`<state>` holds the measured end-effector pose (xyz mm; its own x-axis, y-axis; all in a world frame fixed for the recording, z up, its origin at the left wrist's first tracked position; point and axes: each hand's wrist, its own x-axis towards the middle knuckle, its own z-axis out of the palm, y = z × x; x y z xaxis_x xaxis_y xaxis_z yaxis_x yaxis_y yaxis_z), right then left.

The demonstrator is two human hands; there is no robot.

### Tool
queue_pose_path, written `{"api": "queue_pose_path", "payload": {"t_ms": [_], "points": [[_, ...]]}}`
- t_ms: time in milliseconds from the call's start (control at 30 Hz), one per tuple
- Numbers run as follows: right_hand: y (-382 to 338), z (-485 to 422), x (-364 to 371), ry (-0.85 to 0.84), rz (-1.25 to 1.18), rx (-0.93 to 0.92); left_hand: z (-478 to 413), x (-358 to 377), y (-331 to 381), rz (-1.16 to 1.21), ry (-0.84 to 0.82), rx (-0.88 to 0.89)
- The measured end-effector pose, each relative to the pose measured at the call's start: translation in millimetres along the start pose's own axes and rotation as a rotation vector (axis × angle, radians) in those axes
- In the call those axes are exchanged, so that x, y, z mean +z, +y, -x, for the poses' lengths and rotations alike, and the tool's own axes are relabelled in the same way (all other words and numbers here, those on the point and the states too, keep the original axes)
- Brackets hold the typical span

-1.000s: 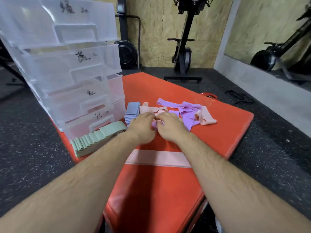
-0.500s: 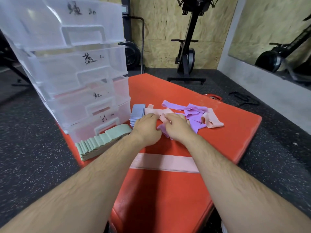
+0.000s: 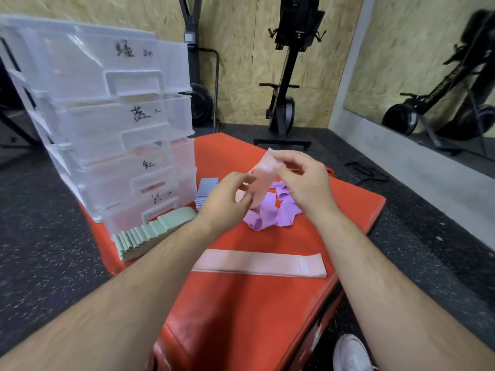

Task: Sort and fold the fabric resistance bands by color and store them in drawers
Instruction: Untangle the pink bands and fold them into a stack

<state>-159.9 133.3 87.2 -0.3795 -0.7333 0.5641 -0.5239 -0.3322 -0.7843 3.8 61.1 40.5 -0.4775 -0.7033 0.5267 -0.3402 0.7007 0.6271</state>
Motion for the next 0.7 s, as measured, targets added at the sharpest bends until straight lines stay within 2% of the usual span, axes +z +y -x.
{"api": "queue_pose_path", "payload": {"t_ms": [100, 233, 567, 700], "points": [[-15.6, 7.6, -8.0, -0.011, -0.089, 0.028, 1.5, -1.4, 22.6, 0.149, 0.106, 0.006], [-16.9, 16.4, -10.5, -0.07, -0.087, 0.055, 5.9, -4.9, 40.3, 0.269, 0.179, 0.016], [-14.7, 23.9, -9.8, -0.144, -0.013, -0.007, 4.5, -7.4, 45.2, 0.081, 0.169, -0.008], [-11.3, 25.3, -4.3, -0.154, -0.075, 0.028, 2.0, -9.6, 43.1, 0.045, 0.161, 0.009]]}}
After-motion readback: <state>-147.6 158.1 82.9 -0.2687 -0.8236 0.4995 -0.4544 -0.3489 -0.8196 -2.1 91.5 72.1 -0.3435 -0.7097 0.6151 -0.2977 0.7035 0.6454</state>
